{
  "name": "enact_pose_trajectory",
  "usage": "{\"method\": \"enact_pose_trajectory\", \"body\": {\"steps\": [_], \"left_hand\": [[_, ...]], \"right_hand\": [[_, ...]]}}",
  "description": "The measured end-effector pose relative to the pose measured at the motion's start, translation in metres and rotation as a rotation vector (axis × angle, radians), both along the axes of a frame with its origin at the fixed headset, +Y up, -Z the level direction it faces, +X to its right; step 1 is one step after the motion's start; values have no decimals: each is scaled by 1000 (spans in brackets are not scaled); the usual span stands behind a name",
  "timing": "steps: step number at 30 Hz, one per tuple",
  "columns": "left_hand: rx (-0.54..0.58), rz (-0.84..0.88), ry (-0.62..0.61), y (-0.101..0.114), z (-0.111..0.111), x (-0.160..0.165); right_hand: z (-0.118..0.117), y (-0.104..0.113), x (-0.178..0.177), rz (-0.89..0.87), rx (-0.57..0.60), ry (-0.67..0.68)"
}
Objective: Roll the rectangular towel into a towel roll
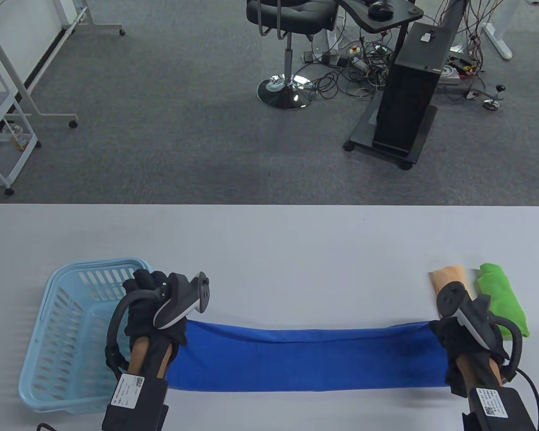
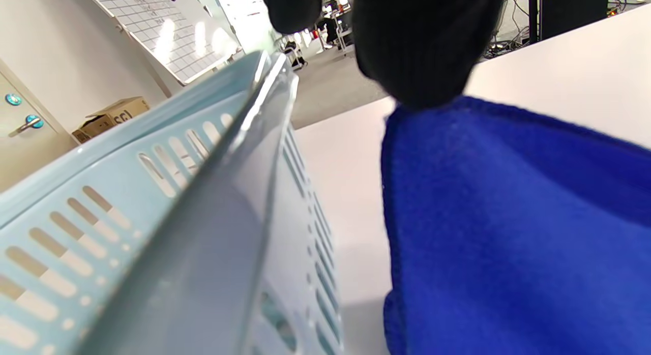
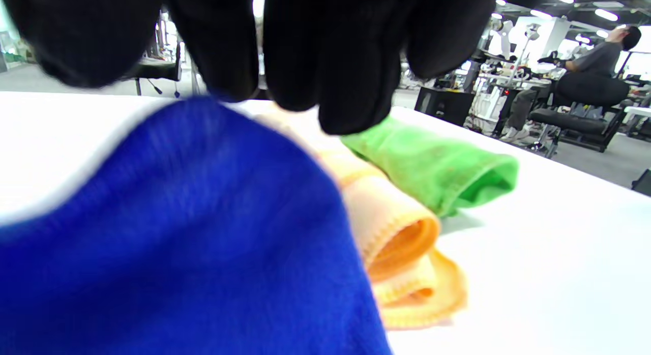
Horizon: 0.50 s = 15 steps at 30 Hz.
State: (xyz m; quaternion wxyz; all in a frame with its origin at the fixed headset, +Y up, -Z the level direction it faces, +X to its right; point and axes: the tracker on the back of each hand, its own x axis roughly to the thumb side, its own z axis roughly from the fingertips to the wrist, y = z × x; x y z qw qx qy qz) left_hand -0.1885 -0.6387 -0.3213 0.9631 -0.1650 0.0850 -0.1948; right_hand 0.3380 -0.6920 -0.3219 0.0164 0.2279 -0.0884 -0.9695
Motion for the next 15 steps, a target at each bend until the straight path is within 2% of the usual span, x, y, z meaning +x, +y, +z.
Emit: {"method": "enact_pose_trajectory", "body": {"steps": [9, 15], "left_hand": [[76, 25, -74, 19, 10, 10], [62, 15, -48, 21, 15, 9]], "right_hand": [[11, 24, -13, -41, 0, 23], [15, 30, -38, -49, -13, 99]]}}
